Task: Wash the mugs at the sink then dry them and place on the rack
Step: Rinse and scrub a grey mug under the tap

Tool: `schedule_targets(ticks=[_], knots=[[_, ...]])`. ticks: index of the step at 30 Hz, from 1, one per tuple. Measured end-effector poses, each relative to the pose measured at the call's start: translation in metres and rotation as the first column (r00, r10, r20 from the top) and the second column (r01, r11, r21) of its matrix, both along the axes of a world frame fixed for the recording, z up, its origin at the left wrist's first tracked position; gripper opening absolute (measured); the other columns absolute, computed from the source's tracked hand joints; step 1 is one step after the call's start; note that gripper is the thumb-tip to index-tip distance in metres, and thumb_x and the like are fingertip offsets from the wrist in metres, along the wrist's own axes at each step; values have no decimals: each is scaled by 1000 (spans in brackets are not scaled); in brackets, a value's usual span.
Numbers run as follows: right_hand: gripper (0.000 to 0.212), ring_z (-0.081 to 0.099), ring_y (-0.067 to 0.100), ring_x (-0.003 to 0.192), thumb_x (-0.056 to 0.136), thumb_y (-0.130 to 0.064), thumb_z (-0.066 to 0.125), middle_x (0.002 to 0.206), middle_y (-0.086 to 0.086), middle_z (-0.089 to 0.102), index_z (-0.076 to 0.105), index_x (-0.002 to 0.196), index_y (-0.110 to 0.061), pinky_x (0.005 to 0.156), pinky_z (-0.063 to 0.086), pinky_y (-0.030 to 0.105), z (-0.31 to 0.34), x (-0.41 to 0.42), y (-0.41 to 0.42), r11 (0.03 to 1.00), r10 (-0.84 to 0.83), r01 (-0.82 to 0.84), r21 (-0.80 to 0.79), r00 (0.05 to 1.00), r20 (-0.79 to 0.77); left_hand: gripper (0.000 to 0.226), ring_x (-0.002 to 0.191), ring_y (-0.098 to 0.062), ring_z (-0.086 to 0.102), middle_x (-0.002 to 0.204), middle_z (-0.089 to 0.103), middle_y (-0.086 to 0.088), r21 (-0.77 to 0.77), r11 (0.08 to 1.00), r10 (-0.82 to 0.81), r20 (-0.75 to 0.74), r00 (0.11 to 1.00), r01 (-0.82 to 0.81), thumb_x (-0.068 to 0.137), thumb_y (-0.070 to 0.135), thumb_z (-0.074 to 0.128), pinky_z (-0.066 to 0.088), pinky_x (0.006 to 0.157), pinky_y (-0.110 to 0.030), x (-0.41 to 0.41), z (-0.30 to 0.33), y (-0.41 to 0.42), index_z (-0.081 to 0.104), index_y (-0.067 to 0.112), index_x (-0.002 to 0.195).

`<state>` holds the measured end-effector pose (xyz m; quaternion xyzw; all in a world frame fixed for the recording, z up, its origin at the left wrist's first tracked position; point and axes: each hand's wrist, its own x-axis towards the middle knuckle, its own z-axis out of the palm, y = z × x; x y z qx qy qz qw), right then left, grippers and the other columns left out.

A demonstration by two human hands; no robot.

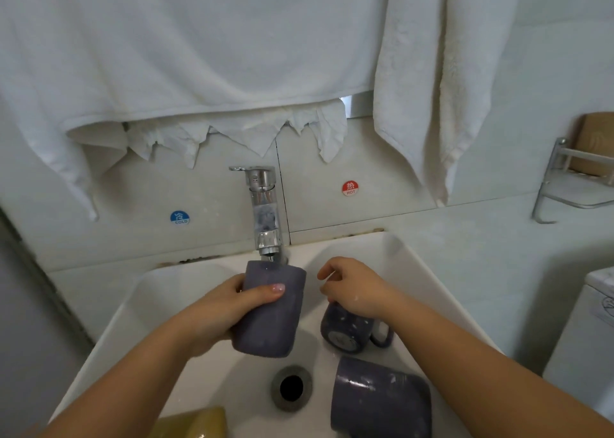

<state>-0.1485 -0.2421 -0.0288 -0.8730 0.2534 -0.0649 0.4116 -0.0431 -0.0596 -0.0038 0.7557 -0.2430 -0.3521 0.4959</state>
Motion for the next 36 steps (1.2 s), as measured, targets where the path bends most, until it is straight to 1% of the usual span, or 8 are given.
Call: schedule_targets(ticks=[3, 7, 14, 18, 22, 26, 32, 36], knots=[[24, 63, 18, 90, 98, -33, 47, 105, 5, 64, 58, 111, -16, 87, 53, 36, 5, 2, 11, 984, -22, 2, 178, 994, 106, 82, 92, -22, 71, 97, 76, -5, -136, 981, 132, -74, 988, -141, 51, 55, 86, 55, 74, -32, -8, -11, -5, 60, 12, 116], [41, 63, 18, 99, 96, -48, 47, 107, 2, 62, 50, 122, -16, 85, 55, 36, 8, 8, 47, 841, -24, -84, 535, 981, 192, 50, 89, -25, 72, 94, 76, -9, -225, 921, 265, -240, 934, -319, 80, 52, 60, 56, 72, -34, -20, -21, -15, 64, 13, 110], [62, 54, 4, 100, 88, -34, 65, 120, -9, 53, 34, 141, -29, 79, 45, 12, 2, 13, 62, 896, 24, -160, 415, 949, 315, 57, 118, -34, 56, 125, 62, -12, -272, 780, 202, -742, 639, -563, 85, 57, 57, 47, 97, -51, -38, -29, -21, 55, 19, 127], [55, 55, -5, 95, 89, -40, 62, 124, -10, 54, 42, 139, -31, 78, 45, 8, 8, 8, 43, 940, 55, -161, 302, 942, 331, 73, 110, -37, 63, 122, 66, -12, -295, 840, 109, -731, 674, -455, 65, 52, 69, 57, 78, -47, -31, -36, -19, 56, 19, 129], [59, 63, 18, 108, 77, -33, 72, 124, 1, 61, 51, 131, -27, 98, 51, 37, 12, 3, 20, 835, 97, -249, 491, 944, 315, 67, 109, -35, 64, 119, 67, -16, -388, 823, 48, -679, 732, -414, 67, 35, 70, 58, 75, -44, -35, -32, -22, 55, 13, 128], [38, 60, 26, 114, 89, -33, 63, 120, 7, 65, 59, 124, -18, 102, 46, 46, 10, 8, 14, 760, 16, -235, 606, 939, 344, 59, 109, -32, 64, 122, 66, -12, -452, 791, 61, -611, 789, -411, 69, 26, 70, 60, 69, -38, -31, -32, -23, 57, 15, 125], [15, 61, 19, 103, 96, -24, 54, 107, 7, 66, 61, 108, -18, 85, 49, 31, 4, 8, 12, 886, -188, 77, 457, 961, 202, 56, 106, -27, 65, 118, 66, -3, -509, 726, 163, -527, 834, -463, 69, 26, 69, 59, 69, -37, -13, -32, -6, 54, 23, 122], [13, 61, 18, 96, 95, -14, 53, 102, 5, 66, 60, 105, -19, 77, 50, 26, 2, 9, 14, 902, -211, 130, 411, 964, 159, 90, 112, -27, 61, 128, 61, -3, -451, 764, 275, -420, 865, -461, 56, 37, 81, 54, 77, -39, -12, -40, -2, 44, 22, 136]])
